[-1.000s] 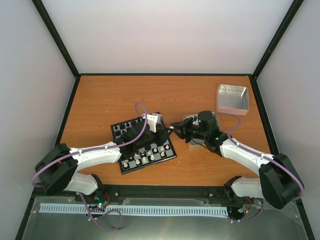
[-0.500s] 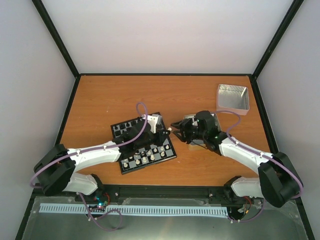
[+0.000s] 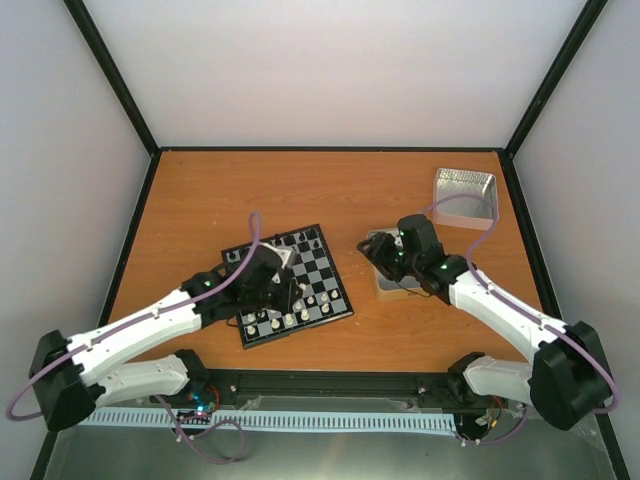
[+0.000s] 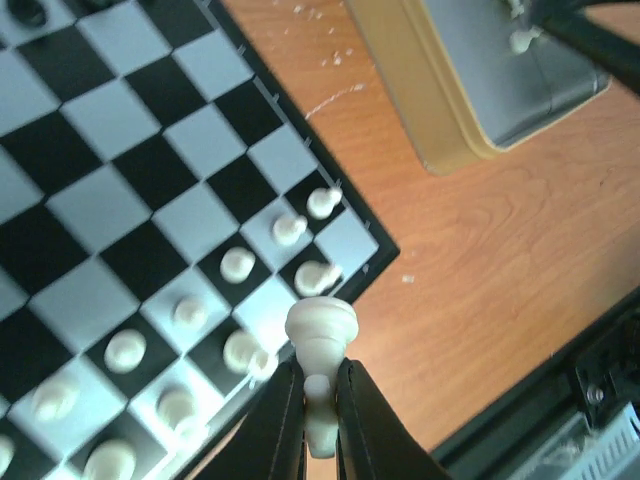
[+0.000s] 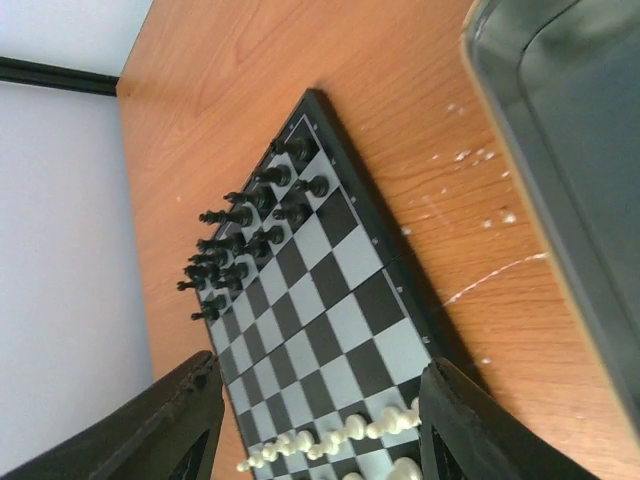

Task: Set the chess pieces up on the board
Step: Place the chess piece on the chessboard.

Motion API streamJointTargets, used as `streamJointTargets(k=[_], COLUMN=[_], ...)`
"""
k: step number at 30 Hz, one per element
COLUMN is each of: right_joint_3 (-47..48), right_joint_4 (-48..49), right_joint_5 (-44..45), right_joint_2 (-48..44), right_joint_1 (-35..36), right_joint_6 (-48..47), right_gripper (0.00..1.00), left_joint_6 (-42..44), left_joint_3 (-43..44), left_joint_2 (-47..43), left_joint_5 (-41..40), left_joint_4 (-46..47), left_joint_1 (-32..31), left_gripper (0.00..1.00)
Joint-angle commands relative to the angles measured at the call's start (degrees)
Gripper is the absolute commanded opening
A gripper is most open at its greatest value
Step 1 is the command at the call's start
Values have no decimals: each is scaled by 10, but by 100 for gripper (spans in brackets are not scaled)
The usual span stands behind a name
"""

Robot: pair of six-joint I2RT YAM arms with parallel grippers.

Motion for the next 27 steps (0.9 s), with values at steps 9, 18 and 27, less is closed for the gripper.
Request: streamJointTargets(k=[9,18,27], right_joint_3=[-13,-53,-57], right_joint_4=[-65,-38,-39], right_joint_5=[85,75,77], right_joint_2=[-65,-60,-62], right_joint_1=[-17,-17,-17], right_joint_6=[-126,-118,-119], right_gripper=[55,55,55], left_joint_6=[-47,-7,52], left_joint_3=[36,44,62], left_joint_2=[-36,35,120], left_joint_5=[52,43,31], left_joint_4=[-300,-385,-363], left_joint_1=[0,18,31], left_gripper=[2,4,5])
